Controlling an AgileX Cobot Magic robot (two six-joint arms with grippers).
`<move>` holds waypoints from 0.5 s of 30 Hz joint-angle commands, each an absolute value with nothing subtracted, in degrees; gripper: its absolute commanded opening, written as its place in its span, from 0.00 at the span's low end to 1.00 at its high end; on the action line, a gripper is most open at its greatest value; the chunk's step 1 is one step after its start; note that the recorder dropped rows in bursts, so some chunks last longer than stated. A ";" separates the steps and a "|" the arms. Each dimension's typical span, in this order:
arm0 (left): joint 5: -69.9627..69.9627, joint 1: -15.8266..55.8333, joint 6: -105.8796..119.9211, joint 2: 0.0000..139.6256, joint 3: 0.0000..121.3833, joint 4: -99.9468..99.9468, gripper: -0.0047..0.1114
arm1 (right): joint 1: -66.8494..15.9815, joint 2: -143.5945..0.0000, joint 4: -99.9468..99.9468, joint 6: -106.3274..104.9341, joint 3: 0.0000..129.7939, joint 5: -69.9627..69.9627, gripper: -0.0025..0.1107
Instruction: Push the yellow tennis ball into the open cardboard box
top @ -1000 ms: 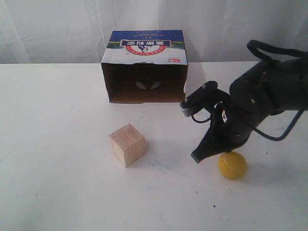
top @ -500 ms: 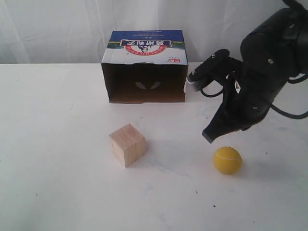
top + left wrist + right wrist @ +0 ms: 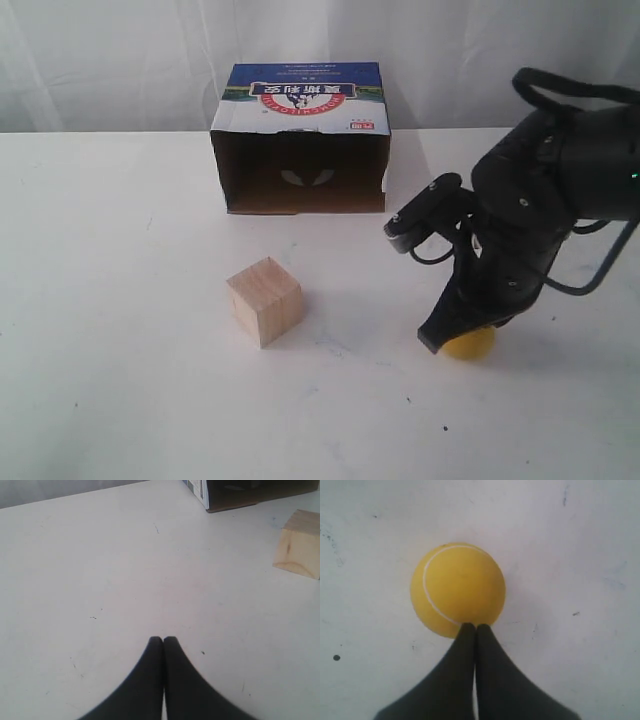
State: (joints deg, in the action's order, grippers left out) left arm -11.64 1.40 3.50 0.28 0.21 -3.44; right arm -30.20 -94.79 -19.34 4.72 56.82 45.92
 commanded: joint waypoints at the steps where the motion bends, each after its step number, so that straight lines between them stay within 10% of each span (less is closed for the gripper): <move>1: -11.48 1.24 2.98 0.00 0.00 -3.63 0.04 | -30.23 -97.55 -17.90 5.03 56.54 44.98 0.02; 15: -11.48 1.24 2.98 0.00 0.00 -3.63 0.04 | -30.23 -101.56 -17.64 2.67 60.62 39.04 0.02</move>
